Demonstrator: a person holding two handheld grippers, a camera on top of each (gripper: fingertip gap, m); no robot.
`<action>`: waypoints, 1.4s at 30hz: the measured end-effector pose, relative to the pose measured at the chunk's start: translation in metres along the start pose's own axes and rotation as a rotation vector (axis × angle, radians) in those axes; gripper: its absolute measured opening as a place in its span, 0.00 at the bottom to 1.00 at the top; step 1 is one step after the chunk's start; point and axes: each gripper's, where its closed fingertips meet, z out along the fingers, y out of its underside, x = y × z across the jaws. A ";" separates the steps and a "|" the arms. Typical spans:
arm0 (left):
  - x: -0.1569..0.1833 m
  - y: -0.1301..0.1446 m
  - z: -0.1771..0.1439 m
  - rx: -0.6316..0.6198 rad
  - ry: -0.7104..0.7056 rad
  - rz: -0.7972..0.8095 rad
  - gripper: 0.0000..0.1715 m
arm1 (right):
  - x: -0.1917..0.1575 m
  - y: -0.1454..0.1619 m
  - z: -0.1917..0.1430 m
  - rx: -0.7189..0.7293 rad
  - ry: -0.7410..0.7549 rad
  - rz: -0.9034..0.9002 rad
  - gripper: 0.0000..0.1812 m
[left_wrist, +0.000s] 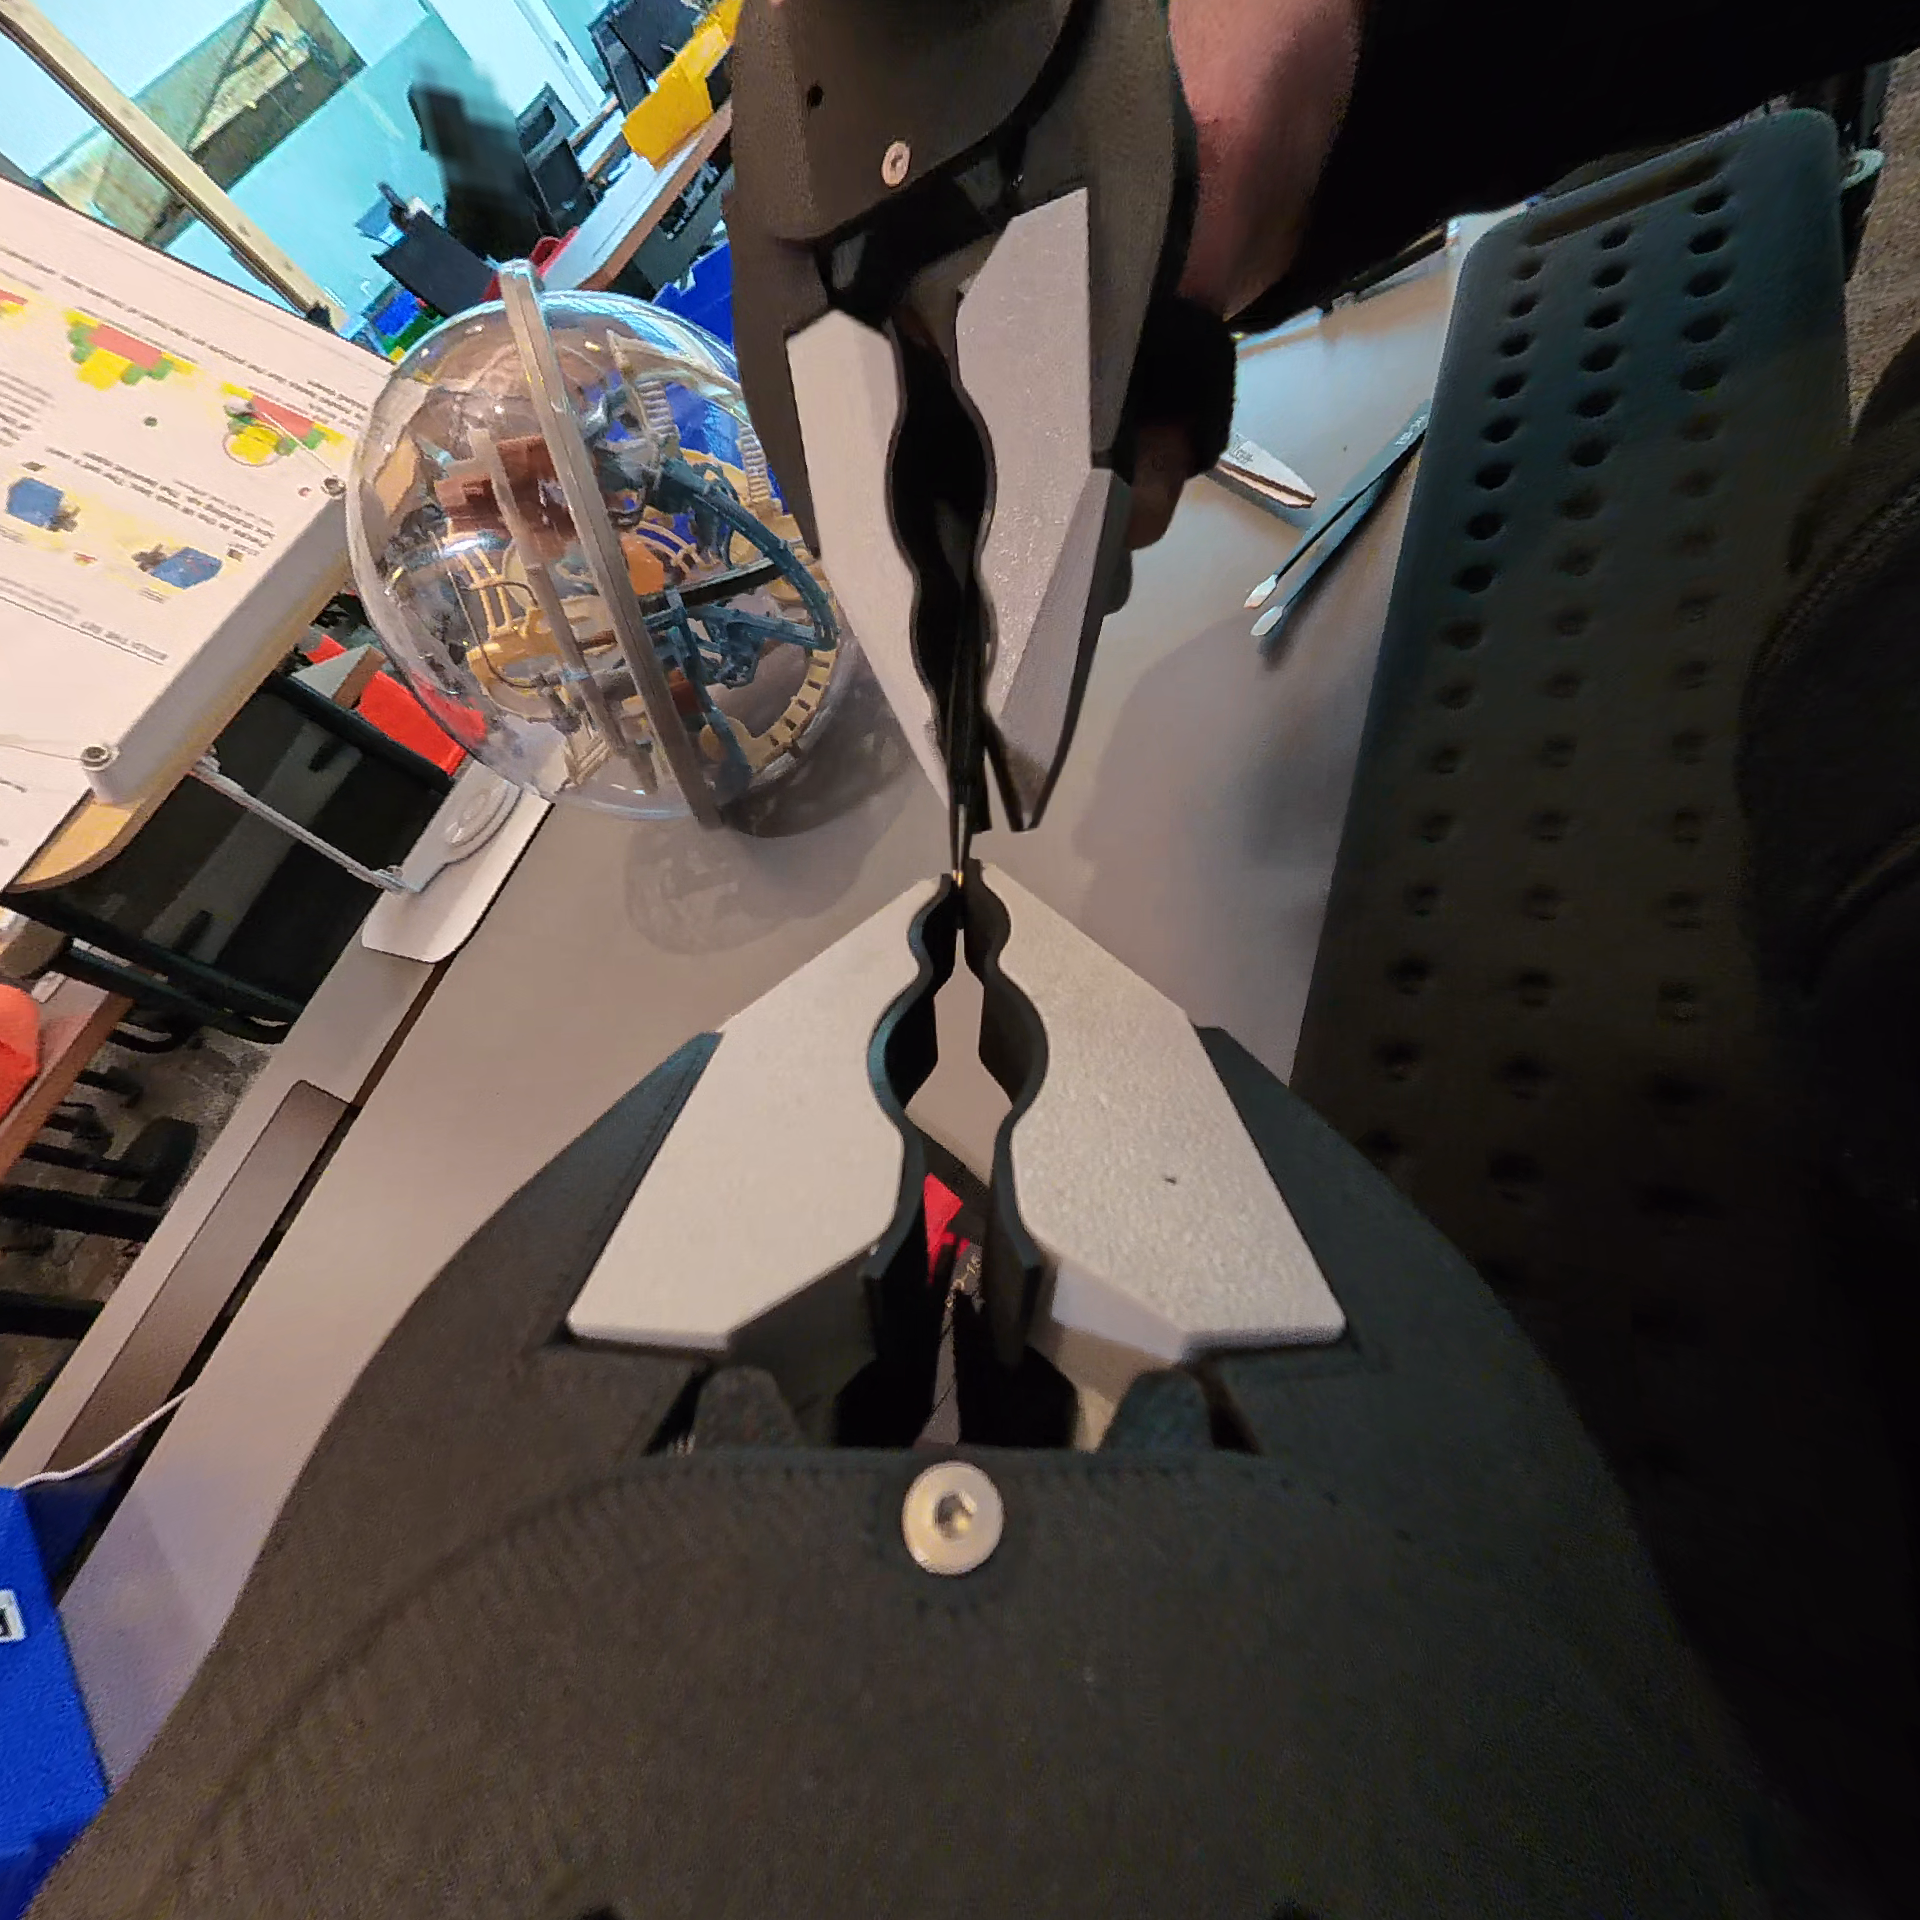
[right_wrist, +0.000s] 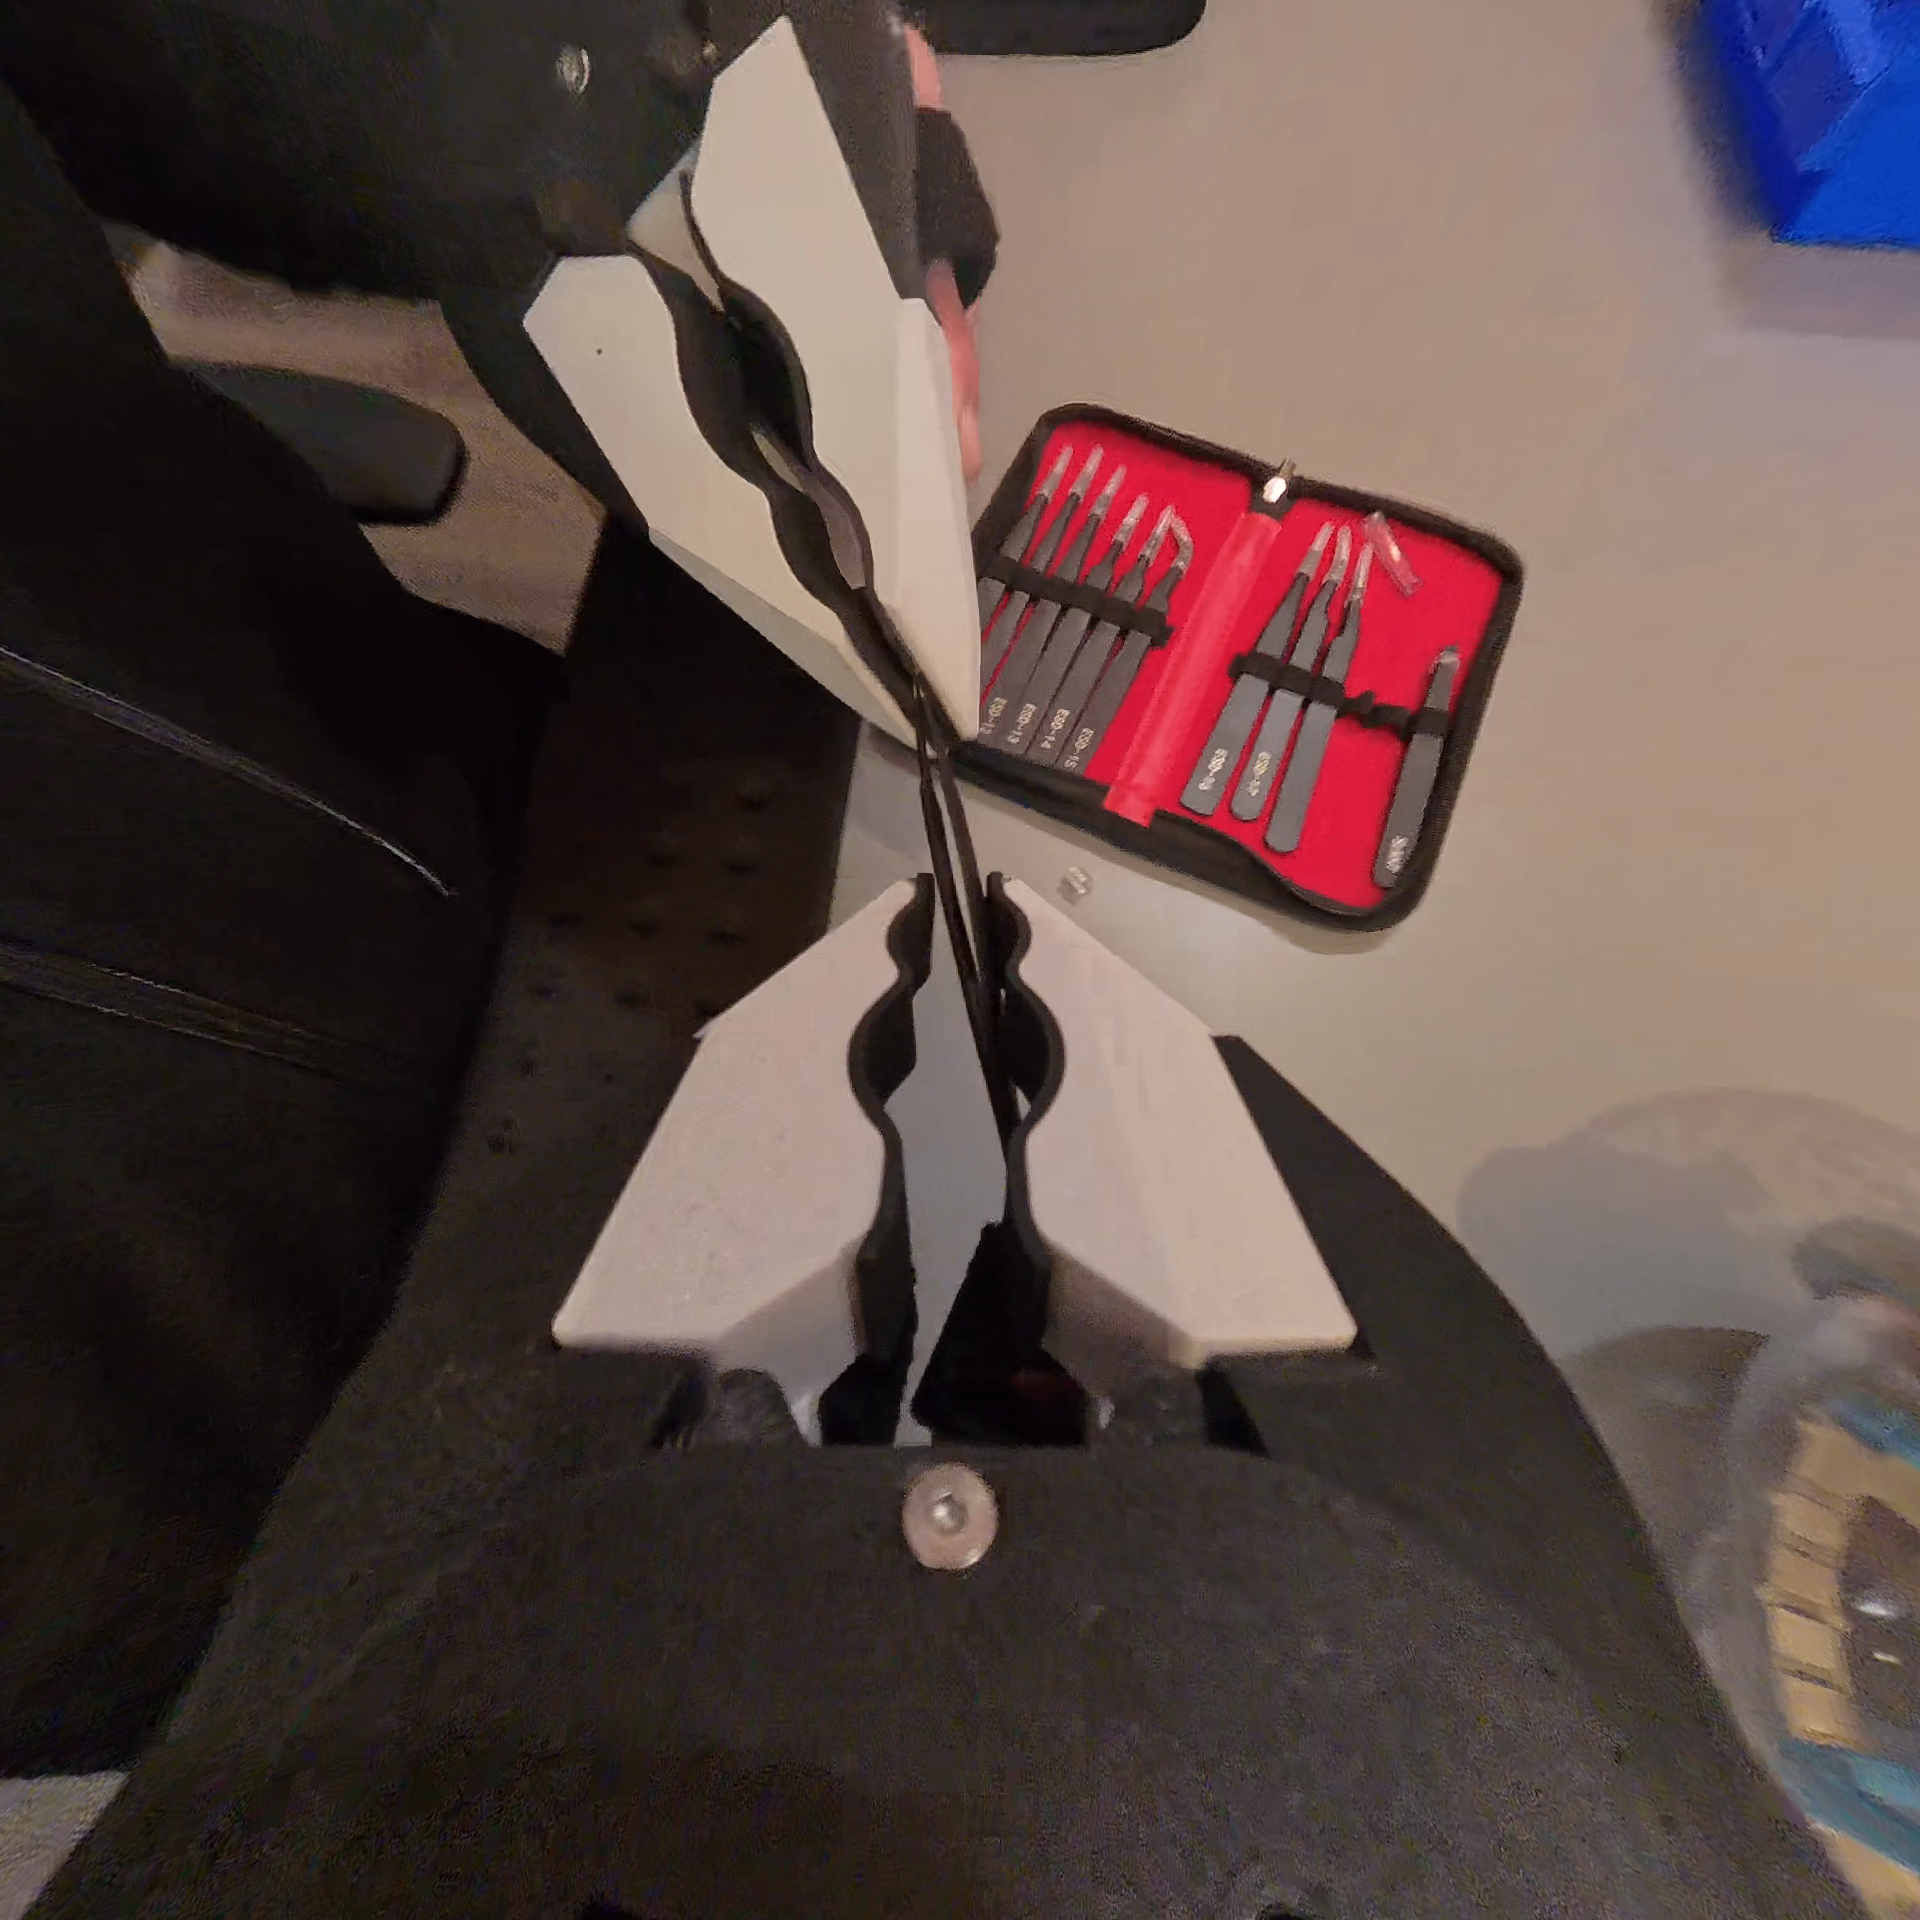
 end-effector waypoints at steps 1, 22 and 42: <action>-0.001 0.000 -0.001 0.005 0.008 -0.011 0.00 | 0.001 -0.002 0.001 -0.002 0.029 -0.042 0.02; -0.065 0.052 -0.045 -0.110 -0.025 -0.214 0.19 | 0.035 -0.034 0.021 -0.002 0.250 -0.266 0.01; -0.103 0.200 -0.011 -0.481 0.147 -0.531 0.43 | 0.130 0.023 0.089 -0.469 0.629 -0.725 0.01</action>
